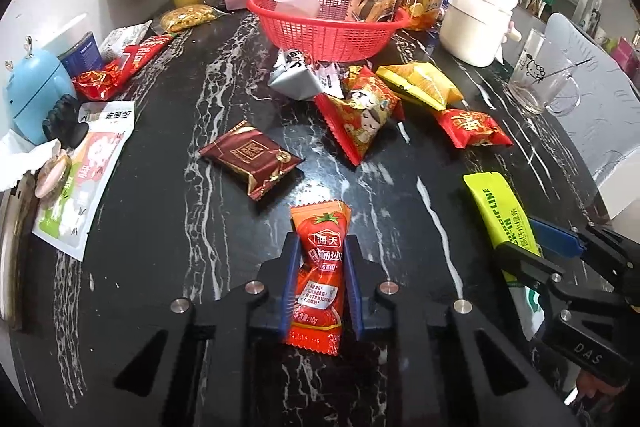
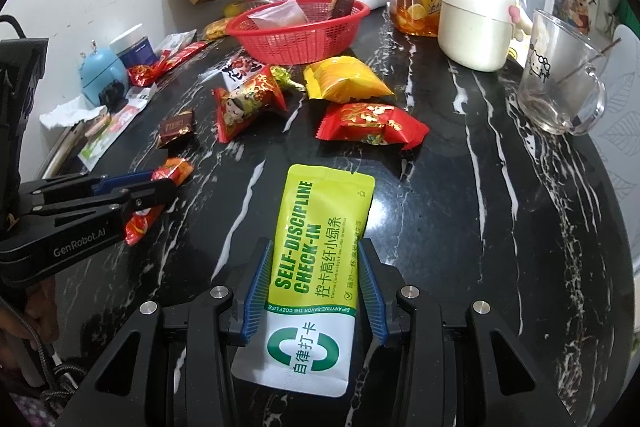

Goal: Organize snacks
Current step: 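Grasp the orange-red candy packet with the left gripper and lift it, then carry the orange-red packet and green packet toward the red basket with both grippers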

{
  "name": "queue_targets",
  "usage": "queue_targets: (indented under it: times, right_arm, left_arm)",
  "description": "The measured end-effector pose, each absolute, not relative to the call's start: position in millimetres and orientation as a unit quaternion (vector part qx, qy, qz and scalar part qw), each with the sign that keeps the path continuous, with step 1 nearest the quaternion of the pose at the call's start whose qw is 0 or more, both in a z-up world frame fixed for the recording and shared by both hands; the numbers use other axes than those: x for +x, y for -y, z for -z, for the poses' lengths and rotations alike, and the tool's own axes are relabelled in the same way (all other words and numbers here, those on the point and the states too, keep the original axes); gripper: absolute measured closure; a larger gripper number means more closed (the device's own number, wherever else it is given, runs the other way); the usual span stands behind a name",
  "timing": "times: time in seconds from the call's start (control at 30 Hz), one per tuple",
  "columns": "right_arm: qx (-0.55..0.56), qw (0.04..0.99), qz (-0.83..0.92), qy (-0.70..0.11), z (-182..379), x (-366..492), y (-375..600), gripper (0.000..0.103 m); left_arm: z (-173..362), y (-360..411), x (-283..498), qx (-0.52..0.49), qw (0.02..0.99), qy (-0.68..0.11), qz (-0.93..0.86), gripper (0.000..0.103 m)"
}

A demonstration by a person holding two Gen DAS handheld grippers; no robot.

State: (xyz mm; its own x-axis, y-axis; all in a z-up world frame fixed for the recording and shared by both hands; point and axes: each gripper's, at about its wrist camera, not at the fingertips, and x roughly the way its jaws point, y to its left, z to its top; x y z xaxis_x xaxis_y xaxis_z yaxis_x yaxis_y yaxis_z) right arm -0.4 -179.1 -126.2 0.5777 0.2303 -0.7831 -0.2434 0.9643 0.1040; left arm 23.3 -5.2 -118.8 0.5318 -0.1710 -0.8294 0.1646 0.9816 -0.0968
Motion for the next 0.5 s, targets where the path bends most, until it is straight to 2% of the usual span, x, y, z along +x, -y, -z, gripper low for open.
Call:
queue_targets:
  times: [0.5]
  right_arm:
    - [0.012, 0.893, -0.166, -0.419, 104, -7, 177, 0.061]
  left_arm:
    - [90, 1, 7, -0.028, 0.885, -0.449, 0.117, 0.082]
